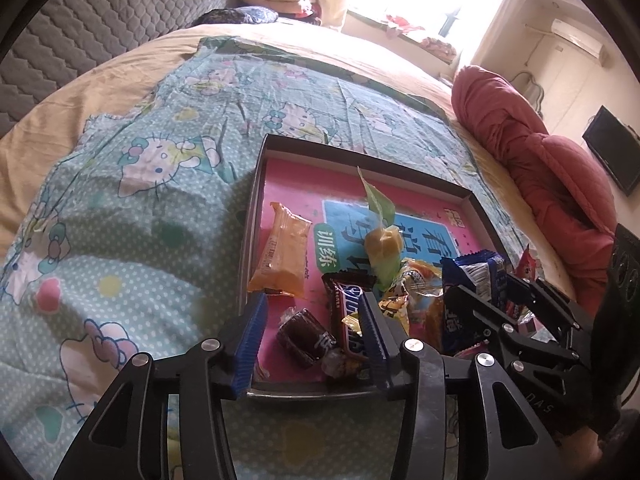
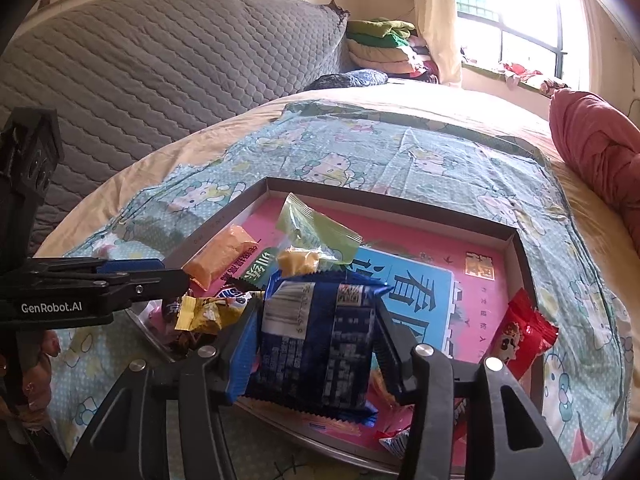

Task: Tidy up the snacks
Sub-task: 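Open both tools to release the packs and pull them back from the box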

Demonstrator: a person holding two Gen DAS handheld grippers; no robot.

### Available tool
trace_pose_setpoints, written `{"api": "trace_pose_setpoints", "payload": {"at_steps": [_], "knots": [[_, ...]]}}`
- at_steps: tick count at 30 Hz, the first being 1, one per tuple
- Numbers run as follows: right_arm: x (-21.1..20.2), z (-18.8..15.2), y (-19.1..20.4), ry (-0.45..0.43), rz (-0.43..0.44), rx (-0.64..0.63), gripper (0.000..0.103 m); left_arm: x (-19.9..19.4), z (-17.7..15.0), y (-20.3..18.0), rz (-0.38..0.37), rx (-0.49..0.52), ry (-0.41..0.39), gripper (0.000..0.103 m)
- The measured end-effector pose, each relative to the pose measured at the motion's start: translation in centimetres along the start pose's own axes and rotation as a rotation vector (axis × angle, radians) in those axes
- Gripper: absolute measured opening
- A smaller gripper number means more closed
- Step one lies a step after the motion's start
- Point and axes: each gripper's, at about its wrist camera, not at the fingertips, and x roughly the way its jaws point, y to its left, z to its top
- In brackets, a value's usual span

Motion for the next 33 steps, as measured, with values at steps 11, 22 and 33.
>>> {"api": "trace_pose_setpoints", "payload": {"at_steps": [11, 22, 33], "knots": [[-1.5, 0.1, 0.1, -0.044, -0.004, -0.003, 0.057, -0.8, 0.1, 0.1, 0.023, 0.004, -0.015, 0.06], [-2.0, -0.3, 0.6, -0.042, 0.007, -0.007, 0.058, -1.3, 0.0, 0.2, 0.031, 0.007, -0.017, 0.061], [-1.5, -0.5, 2.3, -0.053, 0.011, -0.065, 0.059, -1.4, 0.1, 0.1, 0.028, 0.006, -0.012, 0.062]]}}
